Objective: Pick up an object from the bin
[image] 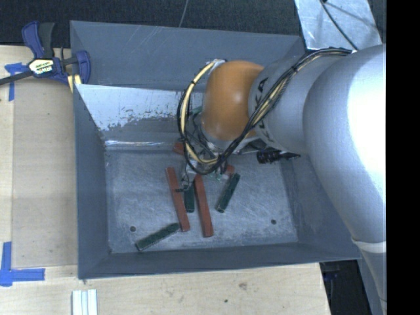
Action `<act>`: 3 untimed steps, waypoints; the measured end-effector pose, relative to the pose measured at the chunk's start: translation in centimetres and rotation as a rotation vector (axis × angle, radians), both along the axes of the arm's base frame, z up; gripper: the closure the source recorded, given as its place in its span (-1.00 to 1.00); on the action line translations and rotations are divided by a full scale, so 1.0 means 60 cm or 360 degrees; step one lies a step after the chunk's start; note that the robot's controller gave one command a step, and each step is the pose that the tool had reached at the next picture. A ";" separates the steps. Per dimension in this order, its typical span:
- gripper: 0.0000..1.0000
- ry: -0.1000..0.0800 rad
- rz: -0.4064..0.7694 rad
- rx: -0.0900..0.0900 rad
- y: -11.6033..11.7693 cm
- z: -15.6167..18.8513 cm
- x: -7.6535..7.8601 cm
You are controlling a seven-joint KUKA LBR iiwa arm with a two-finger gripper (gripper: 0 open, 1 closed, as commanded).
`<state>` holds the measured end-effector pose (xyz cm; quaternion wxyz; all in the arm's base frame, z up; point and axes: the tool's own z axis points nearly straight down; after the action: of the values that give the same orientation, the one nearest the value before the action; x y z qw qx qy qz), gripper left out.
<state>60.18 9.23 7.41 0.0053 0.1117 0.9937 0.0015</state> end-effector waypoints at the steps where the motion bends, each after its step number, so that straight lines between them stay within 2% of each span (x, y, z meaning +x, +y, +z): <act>1: -1.00 0.0012 -0.0001 -0.0002 -0.001 -0.005 -0.005; 2: -1.00 0.0012 -0.0001 -0.0002 -0.001 -0.005 -0.005; 3: 1.00 -0.0002 0.0723 -0.0006 -0.019 -0.002 -0.094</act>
Offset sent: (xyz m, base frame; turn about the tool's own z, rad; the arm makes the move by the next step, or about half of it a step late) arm 0.0000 0.0000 0.0000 0.0000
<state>54.55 8.09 7.29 0.0056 -0.1150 0.9934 0.0009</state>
